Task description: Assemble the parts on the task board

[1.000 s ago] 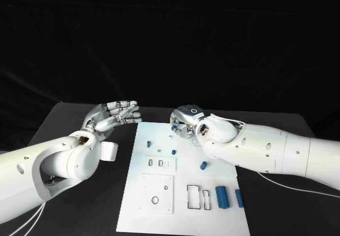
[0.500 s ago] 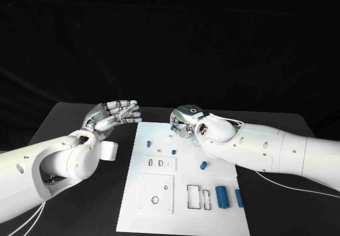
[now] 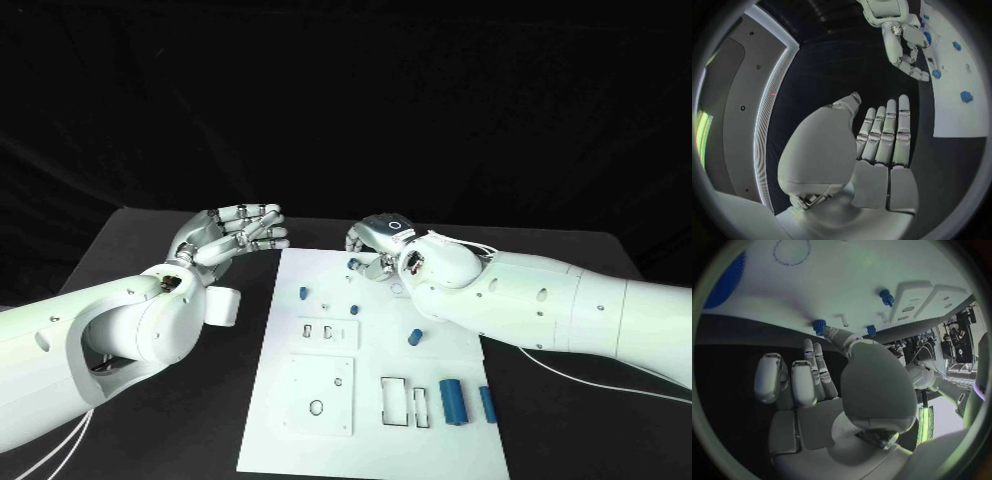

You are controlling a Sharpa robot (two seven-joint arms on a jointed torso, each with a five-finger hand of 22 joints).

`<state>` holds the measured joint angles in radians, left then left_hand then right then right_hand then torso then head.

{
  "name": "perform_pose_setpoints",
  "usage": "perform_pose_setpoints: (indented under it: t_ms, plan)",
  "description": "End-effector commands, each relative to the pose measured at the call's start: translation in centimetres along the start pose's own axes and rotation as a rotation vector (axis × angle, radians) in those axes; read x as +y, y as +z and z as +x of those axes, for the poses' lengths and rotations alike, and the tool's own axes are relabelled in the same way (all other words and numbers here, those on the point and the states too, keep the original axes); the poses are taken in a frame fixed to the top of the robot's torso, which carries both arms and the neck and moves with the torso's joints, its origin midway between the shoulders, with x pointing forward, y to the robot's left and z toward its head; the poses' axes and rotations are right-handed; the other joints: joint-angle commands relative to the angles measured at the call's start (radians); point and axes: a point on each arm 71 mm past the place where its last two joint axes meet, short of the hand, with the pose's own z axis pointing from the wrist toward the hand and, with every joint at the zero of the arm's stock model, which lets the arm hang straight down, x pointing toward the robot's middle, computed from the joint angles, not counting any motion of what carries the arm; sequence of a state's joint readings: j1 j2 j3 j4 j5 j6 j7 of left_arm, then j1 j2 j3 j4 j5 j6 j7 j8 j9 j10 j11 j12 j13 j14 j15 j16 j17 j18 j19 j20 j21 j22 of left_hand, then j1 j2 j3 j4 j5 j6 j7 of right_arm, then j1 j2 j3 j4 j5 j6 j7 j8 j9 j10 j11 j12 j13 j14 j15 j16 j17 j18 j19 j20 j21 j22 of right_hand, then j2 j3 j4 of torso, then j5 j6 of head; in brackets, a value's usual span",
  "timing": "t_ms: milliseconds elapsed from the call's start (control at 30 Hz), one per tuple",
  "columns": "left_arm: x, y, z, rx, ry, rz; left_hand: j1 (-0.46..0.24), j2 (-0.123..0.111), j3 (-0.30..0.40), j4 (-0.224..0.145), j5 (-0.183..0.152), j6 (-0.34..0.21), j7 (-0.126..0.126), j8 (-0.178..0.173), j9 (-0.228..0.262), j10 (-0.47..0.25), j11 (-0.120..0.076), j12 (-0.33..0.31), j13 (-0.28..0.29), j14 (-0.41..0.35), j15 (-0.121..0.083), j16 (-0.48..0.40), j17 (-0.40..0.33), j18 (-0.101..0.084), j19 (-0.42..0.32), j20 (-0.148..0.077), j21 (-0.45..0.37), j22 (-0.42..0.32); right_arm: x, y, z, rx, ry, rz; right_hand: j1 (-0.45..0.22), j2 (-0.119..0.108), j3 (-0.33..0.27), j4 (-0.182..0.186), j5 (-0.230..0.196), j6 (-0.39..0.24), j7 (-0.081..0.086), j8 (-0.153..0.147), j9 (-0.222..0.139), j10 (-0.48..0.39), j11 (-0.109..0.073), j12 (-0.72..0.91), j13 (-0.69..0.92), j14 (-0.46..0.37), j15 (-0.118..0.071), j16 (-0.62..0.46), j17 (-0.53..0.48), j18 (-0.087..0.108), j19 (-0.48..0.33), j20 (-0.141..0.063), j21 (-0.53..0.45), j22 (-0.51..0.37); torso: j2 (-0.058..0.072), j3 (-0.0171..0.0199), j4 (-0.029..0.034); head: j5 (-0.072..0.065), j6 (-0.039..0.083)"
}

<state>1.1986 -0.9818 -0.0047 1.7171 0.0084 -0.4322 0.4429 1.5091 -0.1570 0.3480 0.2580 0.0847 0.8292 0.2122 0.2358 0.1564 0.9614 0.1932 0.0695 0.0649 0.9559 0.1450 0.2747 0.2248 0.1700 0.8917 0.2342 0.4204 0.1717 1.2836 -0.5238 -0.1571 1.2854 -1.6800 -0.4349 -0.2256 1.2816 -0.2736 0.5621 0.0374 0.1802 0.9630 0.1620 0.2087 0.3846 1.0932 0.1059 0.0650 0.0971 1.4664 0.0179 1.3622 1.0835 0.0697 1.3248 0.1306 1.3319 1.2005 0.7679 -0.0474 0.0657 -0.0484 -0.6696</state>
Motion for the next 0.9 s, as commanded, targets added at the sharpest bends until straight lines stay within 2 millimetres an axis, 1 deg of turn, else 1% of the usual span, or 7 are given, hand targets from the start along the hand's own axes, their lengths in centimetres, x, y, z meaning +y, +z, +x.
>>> perform_pose_setpoints:
  t_ms: [33,333,533,667,733,767,900]
  plan:
    - [-0.1,0.0,0.2,0.015,-0.009,0.006,-0.007,0.0,0.002,0.001,-0.006,-0.005,0.025,-0.005,-0.001,-0.006,-0.002,-0.004,-0.001,-0.005,-0.002,-0.004,0.001,0.01,-0.006,0.002,0.002,-0.001,0.0,-0.3,-0.1,-0.002,0.004,-0.013,0.007,0.003,-0.029,0.003,0.004,-0.01,-0.004,-0.013,-0.002,-0.012,-0.001,0.0,-0.004,-0.002,0.006,-0.011,-0.012,0.019,-0.009,0.0,-0.012,-0.011,0.0,0.0003,0.0012,-0.002,0.002]
    - [-0.2,0.1,-0.1,0.02,-0.012,0.012,-0.007,0.0,0.002,0.0,-0.006,-0.005,0.025,-0.005,-0.001,-0.006,-0.002,-0.004,-0.001,-0.005,-0.001,-0.004,0.001,0.01,-0.006,0.002,0.002,-0.001,-2.6,-3.5,-1.2,-0.057,0.098,0.038,0.011,0.008,-0.071,0.031,0.006,-0.008,0.001,-0.034,-0.006,0.065,-0.009,0.03,0.0,0.008,-0.001,0.0,0.005,0.013,0.017,-0.007,-0.002,0.016,-0.002,0.0019,-0.0073,0.0,0.012]
    - [-0.2,0.1,-0.4,0.025,-0.015,0.02,-0.009,-0.003,0.001,-0.001,-0.006,-0.007,0.02,-0.007,-0.002,-0.008,-0.002,-0.005,0.0,-0.009,0.0,-0.009,0.002,0.01,-0.008,0.003,0.002,-0.002,-6.0,-6.0,-2.3,-0.083,0.25,0.151,-0.017,-0.011,-0.097,0.068,0.003,-0.015,-0.018,-0.051,-0.008,0.173,-0.033,0.063,0.012,0.015,-0.018,0.014,0.023,0.007,0.036,-0.019,0.016,0.047,-0.005,0.0041,-0.0185,-0.003,0.015]
    - [-0.2,0.2,-0.6,0.022,-0.014,0.022,-0.009,-0.003,0.001,-0.001,-0.006,-0.007,0.02,-0.007,-0.002,-0.008,-0.002,-0.005,0.0,-0.009,0.0,-0.009,0.002,0.01,-0.008,0.003,0.002,-0.002,-8.6,-7.4,-2.8,-0.042,0.348,0.234,0.018,-0.001,-0.255,0.078,0.006,-0.054,-0.014,-0.079,-0.011,0.291,-0.047,0.136,0.074,0.021,-0.03,0.029,0.047,0.001,0.052,-0.032,0.033,0.075,-0.008,0.0086,-0.0246,-0.004,0.016]
    - [-0.2,0.2,-0.6,0.02,-0.013,0.023,-0.009,-0.003,0.001,-0.001,-0.006,-0.008,0.019,-0.007,-0.002,-0.008,-0.002,-0.005,0.0,-0.01,0.0,-0.01,0.002,0.01,-0.008,0.004,0.001,-0.002,-9.4,-7.9,-2.8,-0.004,0.367,0.243,0.091,0.045,-0.438,0.118,0.01,-0.069,-0.024,-0.062,0.008,0.309,-0.063,0.372,0.302,0.03,-0.044,0.05,0.082,-0.005,0.067,-0.048,0.049,0.103,-0.009,0.0111,-0.0269,-0.005,0.019]
    - [-0.1,0.3,-0.7,0.018,-0.013,0.022,-0.009,-0.003,0.001,-0.001,-0.006,-0.008,0.019,-0.007,-0.002,-0.008,-0.002,-0.005,0.0,-0.01,0.0,-0.01,0.002,0.01,-0.008,0.004,0.001,-0.002,-9.7,-8.0,-2.7,0.013,0.372,0.247,0.138,0.059,-0.503,0.173,0.009,-0.08,-0.015,-0.034,0.029,0.28,-0.065,0.861,0.8,0.036,-0.04,0.07,0.122,-0.005,0.069,-0.044,0.051,0.111,-0.009,0.0128,-0.0287,-0.005,0.02]
    - [-0.1,0.3,-0.8,0.015,-0.014,0.022,-0.009,-0.003,0.001,-0.001,-0.006,-0.008,0.019,-0.007,-0.002,-0.008,-0.002,-0.005,0.0,-0.01,0.0,-0.01,0.002,0.01,-0.008,0.004,0.001,-0.002,-10.7,-8.3,-2.4,0.062,0.374,0.272,0.162,0.072,-0.559,0.253,0.011,-0.092,-0.01,0.006,0.051,0.383,-0.045,1.35,1.301,0.071,-0.028,0.15,0.306,-0.017,0.102,-0.03,0.084,0.161,-0.01,0.0175,-0.0329,-0.008,0.02]
